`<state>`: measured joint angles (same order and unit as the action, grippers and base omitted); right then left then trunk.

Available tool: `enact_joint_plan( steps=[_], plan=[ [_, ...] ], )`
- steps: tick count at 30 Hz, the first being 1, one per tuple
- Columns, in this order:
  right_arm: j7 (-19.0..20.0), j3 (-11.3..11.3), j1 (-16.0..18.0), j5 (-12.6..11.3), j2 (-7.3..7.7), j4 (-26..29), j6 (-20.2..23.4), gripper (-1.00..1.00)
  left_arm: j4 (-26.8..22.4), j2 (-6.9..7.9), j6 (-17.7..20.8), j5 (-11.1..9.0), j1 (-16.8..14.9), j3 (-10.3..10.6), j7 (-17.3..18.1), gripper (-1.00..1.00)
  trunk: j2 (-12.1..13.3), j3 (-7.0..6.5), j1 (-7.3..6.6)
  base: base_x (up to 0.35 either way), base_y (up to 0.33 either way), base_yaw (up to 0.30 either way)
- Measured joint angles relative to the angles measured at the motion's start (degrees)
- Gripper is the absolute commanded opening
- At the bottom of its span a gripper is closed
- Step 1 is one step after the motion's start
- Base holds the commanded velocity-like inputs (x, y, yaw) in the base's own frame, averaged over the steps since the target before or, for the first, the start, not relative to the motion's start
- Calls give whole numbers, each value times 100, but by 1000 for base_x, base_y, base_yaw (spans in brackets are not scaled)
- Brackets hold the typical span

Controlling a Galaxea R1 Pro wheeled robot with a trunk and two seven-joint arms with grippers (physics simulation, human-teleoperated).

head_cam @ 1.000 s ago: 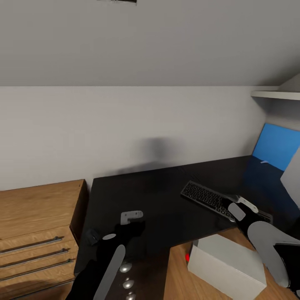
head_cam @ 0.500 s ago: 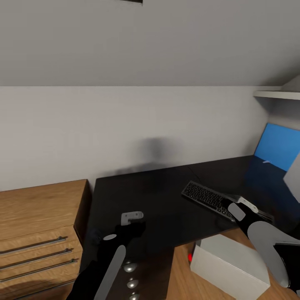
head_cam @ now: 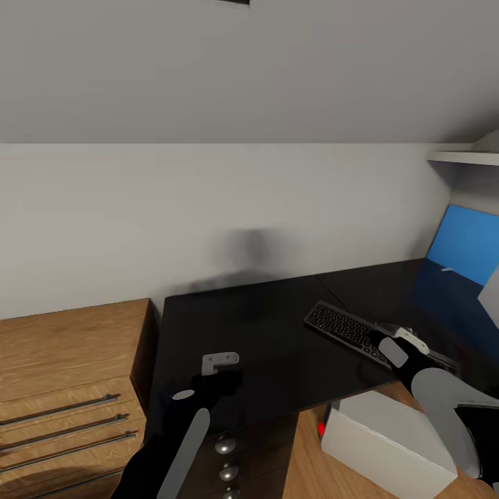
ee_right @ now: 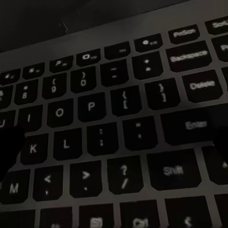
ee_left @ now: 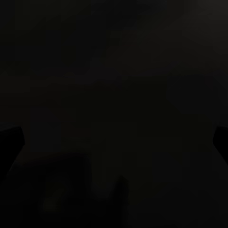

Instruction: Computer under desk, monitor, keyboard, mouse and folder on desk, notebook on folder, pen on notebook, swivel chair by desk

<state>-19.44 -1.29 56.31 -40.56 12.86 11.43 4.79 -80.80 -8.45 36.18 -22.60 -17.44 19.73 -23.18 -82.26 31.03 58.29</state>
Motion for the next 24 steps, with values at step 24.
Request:
enact_joint_plan(
  steps=[24],
  plan=[
    [-5,66,-5,-83,-5,-10,-87,100,45,-2,-1,22,-1,161,-17,100,601,-268,-328,0,32,0]
  ],
)
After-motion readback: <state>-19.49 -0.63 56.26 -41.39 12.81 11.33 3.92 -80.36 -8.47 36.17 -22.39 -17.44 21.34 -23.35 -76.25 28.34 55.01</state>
